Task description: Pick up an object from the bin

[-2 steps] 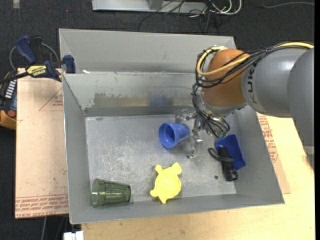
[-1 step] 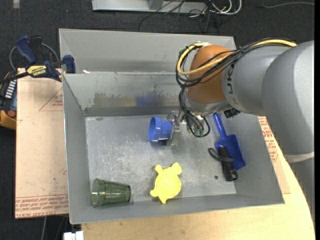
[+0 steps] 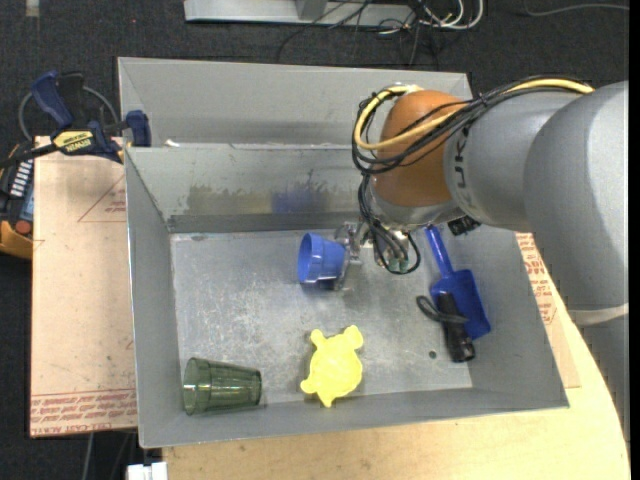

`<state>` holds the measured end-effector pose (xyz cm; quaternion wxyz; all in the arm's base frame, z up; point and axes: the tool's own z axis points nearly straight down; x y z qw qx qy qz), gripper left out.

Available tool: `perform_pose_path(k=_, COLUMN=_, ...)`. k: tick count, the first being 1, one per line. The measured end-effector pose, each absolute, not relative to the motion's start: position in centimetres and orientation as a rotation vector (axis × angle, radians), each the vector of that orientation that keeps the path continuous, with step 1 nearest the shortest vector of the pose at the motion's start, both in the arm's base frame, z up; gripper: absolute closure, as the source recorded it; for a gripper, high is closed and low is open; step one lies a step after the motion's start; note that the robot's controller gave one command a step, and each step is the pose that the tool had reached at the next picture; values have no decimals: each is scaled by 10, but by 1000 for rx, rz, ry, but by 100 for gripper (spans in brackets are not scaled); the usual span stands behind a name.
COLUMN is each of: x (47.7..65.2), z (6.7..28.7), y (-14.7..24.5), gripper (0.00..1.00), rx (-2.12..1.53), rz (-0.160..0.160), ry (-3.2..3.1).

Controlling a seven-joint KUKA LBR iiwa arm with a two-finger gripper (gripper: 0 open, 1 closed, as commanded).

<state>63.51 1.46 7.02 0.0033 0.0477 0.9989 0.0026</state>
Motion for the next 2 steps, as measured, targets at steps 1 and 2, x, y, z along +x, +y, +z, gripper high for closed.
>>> perform_pose_path(k=1, x=634, z=72, y=15, gripper=100, rx=149, rz=8, ry=3134)
perform_pose_path(k=2, x=634, z=81, y=15, gripper=100, rx=149, rz=8, ry=3135)
